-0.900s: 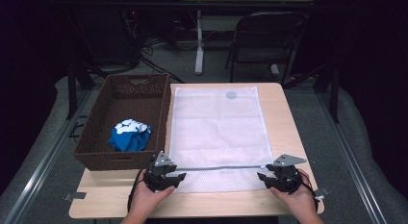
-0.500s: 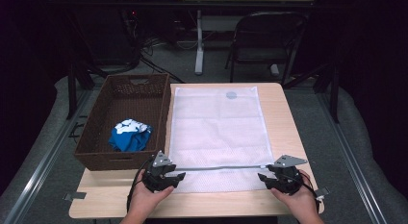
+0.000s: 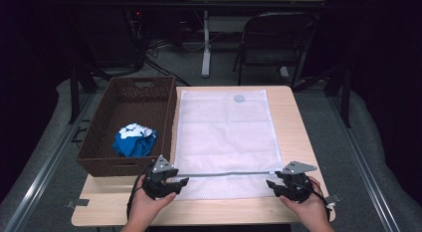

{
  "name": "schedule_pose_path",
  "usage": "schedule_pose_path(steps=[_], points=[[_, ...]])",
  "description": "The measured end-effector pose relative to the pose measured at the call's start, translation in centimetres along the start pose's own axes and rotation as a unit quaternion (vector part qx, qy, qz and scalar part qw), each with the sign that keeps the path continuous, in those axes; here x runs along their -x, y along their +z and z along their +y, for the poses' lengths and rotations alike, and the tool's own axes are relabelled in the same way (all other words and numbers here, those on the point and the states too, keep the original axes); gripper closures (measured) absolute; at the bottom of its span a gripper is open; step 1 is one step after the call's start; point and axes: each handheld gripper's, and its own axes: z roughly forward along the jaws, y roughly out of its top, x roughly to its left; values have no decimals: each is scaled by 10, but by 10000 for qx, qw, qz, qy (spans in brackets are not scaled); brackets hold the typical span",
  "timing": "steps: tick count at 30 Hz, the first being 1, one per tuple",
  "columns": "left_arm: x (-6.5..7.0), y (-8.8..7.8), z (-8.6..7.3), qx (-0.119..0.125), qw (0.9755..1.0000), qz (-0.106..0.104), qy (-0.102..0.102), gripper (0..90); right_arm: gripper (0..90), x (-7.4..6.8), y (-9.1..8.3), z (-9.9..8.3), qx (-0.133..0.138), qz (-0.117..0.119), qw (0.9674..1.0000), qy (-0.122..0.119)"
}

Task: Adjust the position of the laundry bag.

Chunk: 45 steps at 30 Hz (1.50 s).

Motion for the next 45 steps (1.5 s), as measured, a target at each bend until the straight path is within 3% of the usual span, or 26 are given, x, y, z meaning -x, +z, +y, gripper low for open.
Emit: schedule_pose_path(steps=[13,21,31,35,45], points=[[0,-15,2,116,9999,22,-58,493,502,-3,1,3,-25,48,9999,-90],[5,-29,7,276,9996,62,24,481,502,1,0,2,42,39,10000,-6],[-1,-35,6,357,9992,141,-111,475,503,6,0,3,52,-16,10000,32],[-2,-35,5,362,9992,150,-127,476,503,11,0,3,44,-80,9999,95],[-6,-28,3,257,9994,160,-165,480,513,39,2,-5,-21,-281,9979,583]])
